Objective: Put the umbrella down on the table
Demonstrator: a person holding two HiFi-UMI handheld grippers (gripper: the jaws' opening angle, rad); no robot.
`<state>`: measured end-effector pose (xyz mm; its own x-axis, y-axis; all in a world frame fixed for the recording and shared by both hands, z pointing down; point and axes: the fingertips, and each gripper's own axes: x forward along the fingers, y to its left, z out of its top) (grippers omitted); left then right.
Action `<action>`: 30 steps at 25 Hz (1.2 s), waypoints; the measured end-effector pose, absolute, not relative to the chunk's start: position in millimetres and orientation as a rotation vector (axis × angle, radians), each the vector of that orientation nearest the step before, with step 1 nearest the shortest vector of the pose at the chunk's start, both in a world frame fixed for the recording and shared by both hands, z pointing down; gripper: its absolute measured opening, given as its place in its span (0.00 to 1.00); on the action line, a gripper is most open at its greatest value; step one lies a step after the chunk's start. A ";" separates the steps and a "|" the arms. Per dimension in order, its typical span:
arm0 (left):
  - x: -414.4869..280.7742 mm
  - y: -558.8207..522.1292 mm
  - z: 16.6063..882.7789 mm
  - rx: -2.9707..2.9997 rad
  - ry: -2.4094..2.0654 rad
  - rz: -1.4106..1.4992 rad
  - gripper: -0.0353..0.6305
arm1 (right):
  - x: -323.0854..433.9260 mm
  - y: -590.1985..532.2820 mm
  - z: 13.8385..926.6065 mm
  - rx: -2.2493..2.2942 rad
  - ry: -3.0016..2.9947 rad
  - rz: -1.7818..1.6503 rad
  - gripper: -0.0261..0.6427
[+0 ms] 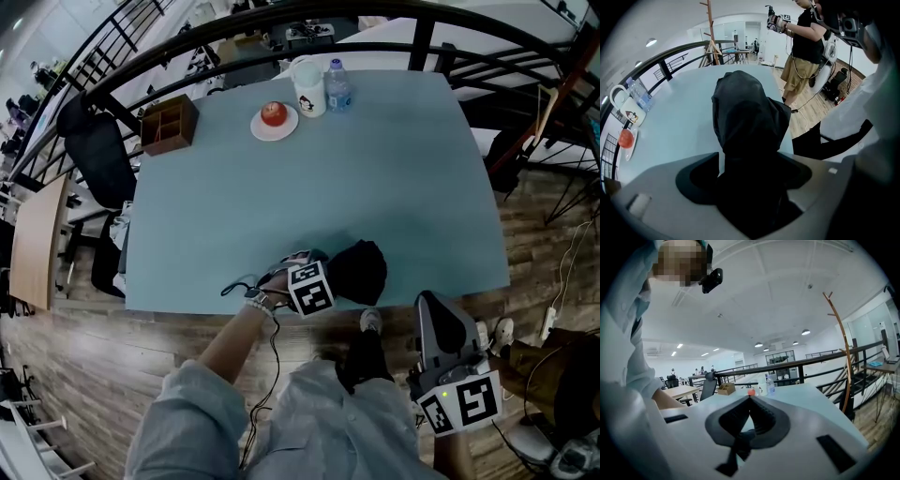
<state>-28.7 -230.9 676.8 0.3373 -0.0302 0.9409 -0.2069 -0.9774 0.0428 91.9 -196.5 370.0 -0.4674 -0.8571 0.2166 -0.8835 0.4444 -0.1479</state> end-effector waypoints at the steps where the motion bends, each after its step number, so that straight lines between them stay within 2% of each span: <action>1: -28.8 -231.3 675.6 2.442 -0.225 1.703 0.56 | 92.0 -195.5 370.0 1.559 -2.572 0.365 0.03; 11: -24.8 -235.4 653.5 2.570 -0.332 1.615 0.56 | 84.2 -191.3 368.3 1.532 -2.588 0.358 0.03; 18: -18.2 -235.5 623.0 2.592 -0.416 1.389 0.55 | 77.8 -192.2 365.0 1.508 -2.605 0.345 0.03; 30: -25.3 -233.9 595.6 2.713 -0.597 1.231 0.09 | 62.1 -188.0 363.5 1.494 -2.620 0.324 0.03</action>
<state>-25.3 -233.9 595.6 0.5956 -0.3083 0.7418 -0.3916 -0.9177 -0.0669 62.1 -188.0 363.5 -0.5103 -0.8367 0.1986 -0.8599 0.4935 -0.1306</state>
